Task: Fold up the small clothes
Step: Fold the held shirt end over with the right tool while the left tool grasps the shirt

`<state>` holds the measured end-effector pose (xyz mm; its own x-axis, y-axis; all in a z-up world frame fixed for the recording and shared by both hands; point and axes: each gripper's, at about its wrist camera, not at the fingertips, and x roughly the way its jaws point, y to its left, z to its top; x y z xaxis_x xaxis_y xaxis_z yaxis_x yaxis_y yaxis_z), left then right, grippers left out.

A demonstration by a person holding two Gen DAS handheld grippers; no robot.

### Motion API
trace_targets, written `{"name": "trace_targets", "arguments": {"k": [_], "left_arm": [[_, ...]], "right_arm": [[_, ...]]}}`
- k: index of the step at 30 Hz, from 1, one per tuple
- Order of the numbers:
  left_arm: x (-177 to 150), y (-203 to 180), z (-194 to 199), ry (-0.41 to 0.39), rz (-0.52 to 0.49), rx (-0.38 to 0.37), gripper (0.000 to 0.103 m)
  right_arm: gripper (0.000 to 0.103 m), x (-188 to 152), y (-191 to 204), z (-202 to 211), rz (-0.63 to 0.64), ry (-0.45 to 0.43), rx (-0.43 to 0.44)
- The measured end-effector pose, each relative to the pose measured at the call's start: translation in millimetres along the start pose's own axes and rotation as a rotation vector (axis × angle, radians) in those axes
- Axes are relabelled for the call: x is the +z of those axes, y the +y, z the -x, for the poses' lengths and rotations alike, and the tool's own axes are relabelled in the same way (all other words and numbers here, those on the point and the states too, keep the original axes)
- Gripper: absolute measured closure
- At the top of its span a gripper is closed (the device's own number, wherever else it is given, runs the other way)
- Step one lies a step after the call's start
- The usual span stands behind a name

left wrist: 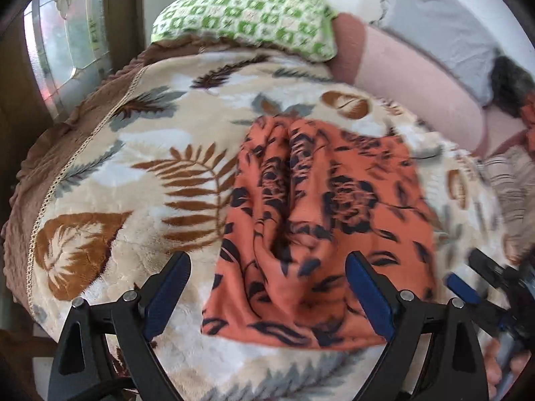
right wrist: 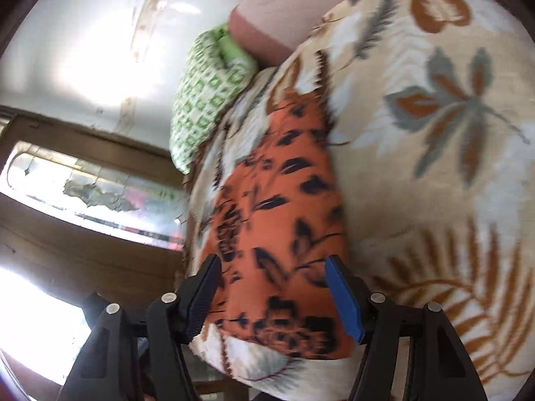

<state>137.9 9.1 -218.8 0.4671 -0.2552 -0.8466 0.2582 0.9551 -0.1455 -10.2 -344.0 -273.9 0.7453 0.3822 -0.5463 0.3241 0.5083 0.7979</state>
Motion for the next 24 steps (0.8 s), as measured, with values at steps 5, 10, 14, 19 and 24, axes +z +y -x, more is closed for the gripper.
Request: {"name": "trace_targets", "arguments": {"k": [5,10,14,19,24], "left_arm": [[-5,15,-32,0.071,0.083,-0.119,0.061],[-5,17,-22,0.012,0.079,-0.207,0.085],[-9,27,-2,-0.042,0.104,-0.286,0.088],[-32,41,21,-0.119,0.11,-0.268,0.087],[-42,62,-27,0.055,0.214,-0.311,0.073]], "right_arm": [[0.036,3,-7,-6,0.02,0.004,-0.063],[0.036,1,-4,-41,0.003,0.05,-0.106],[0.034,-10,8,-42,0.057,0.054,-0.12],[0.034,-16,22,-34,0.118,0.049,-0.108],[0.035,-26,20,-56,0.173,0.098,-0.221]]}}
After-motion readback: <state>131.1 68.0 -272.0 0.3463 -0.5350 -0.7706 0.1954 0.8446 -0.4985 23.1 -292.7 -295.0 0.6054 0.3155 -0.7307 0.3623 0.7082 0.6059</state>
